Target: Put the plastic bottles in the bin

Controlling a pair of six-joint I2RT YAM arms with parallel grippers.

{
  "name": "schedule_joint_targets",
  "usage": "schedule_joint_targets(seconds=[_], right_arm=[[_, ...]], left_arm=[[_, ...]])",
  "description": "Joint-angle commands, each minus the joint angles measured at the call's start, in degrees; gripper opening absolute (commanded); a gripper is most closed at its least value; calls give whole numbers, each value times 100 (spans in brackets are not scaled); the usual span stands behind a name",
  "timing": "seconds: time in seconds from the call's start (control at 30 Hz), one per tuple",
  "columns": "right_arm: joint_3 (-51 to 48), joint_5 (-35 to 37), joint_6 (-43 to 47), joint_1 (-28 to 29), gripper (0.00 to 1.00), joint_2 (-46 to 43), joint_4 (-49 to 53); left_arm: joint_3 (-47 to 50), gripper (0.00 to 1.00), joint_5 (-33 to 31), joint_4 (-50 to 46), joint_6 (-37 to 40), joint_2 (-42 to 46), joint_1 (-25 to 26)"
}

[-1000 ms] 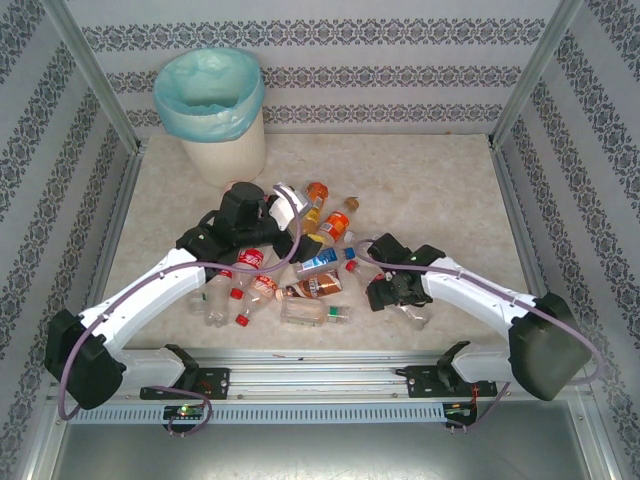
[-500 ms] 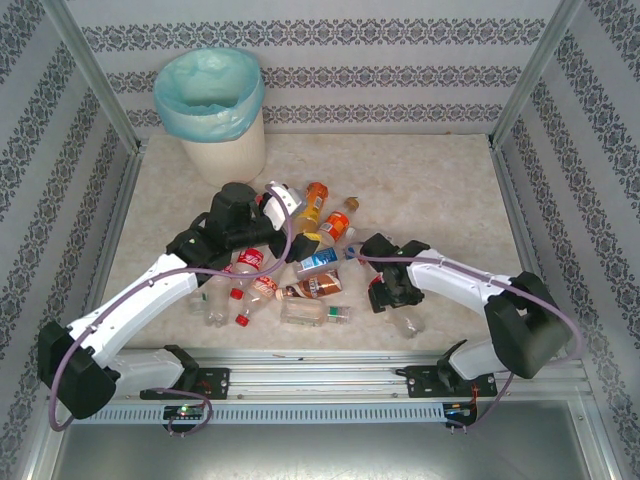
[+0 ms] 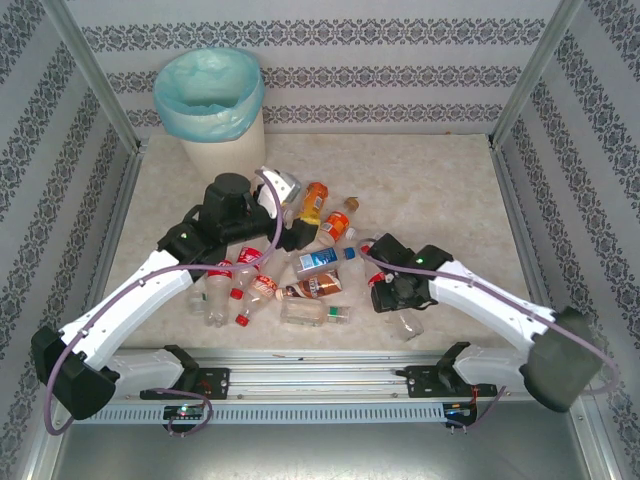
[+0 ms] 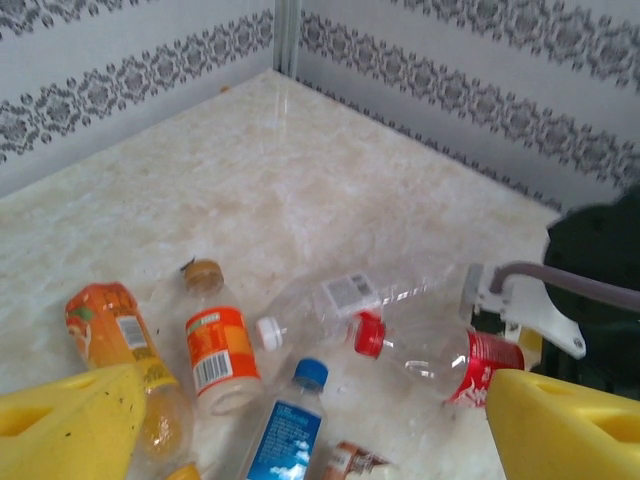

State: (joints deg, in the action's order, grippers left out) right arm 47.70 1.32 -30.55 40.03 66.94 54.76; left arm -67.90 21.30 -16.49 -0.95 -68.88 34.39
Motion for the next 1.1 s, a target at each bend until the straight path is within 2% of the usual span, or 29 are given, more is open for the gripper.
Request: schedule_joint_targets(seconds=[0.0, 0.07, 0.2, 0.27, 0.4, 0.53, 0.67, 0.97, 1.07], right_arm=[[279, -229, -303, 84, 52, -705, 356], [391, -383, -278, 87, 51, -1121, 214], [514, -540, -227, 85, 51, -1771, -309], [560, -683, -138, 86, 51, -1913, -602], [691, -1015, -48, 92, 50, -1932, -1058], [670, -1340, -62, 92, 50, -1899, -1485], [631, -1523, -54, 89, 51, -1843, -1750], [480, -1904, -73, 98, 52, -1715, -2020], [425, -1931, -117, 97, 52, -1677, -2060]], left_arm=[[-784, 89, -169, -724, -801, -382, -32], [-1282, 88, 32, -1102, -1197, -738, -144], [-1686, 83, 1381, -926, -1964, -1333, -299], [-1763, 79, 1859, -738, -2295, -1557, -310], [-1828, 77, 2499, -480, -2876, -1902, -310], [-1563, 75, 2968, 165, -3446, -2004, -299], [-1357, 70, 3167, 622, -3736, -2018, -302], [-1357, 62, 3214, 607, -3724, -2099, -301], [-1352, 54, 3232, 614, -3727, -2122, -301]])
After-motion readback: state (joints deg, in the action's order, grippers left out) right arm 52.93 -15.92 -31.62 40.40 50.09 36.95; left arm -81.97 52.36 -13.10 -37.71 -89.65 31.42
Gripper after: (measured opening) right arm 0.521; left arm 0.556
